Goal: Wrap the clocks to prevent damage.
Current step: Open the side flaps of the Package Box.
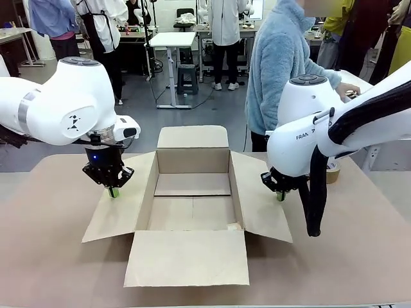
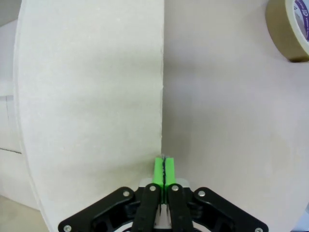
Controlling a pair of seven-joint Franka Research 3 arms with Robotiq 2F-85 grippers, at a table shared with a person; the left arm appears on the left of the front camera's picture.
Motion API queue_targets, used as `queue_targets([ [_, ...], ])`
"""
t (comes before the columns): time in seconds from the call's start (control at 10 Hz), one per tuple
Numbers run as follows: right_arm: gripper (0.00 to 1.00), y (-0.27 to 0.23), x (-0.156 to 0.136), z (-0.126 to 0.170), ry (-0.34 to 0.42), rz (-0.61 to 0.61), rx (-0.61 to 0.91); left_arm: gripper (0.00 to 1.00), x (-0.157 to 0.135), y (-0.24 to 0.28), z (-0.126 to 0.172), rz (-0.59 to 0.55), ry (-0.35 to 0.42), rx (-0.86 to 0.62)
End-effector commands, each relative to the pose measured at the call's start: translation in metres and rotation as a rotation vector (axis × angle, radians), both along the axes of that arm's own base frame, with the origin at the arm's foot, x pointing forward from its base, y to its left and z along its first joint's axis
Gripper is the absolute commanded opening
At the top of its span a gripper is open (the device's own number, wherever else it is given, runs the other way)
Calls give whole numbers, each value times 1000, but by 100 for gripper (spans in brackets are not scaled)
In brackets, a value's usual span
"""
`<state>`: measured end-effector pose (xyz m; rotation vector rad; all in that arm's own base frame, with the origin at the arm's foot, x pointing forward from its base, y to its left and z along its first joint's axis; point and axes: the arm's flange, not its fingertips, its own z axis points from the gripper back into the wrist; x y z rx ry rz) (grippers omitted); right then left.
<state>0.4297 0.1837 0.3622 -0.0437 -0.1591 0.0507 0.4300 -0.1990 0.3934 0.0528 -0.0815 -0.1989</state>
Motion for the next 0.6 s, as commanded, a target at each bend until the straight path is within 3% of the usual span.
queue_targets([
  [0.0, 1, 2, 7, 5, -15, 11, 36, 0, 6, 7, -2, -5, 73, -37],
  [0.3, 1, 2, 9, 8, -11, 25, 16, 0, 13, 12, -21, 17, 124, -82],
  [0.4, 1, 1, 6, 9, -17, 1, 12, 0, 6, 10, -17, 17, 75, -27],
  [0.5, 1, 1, 6, 9, -17, 1, 12, 0, 6, 10, -17, 17, 75, -27],
])
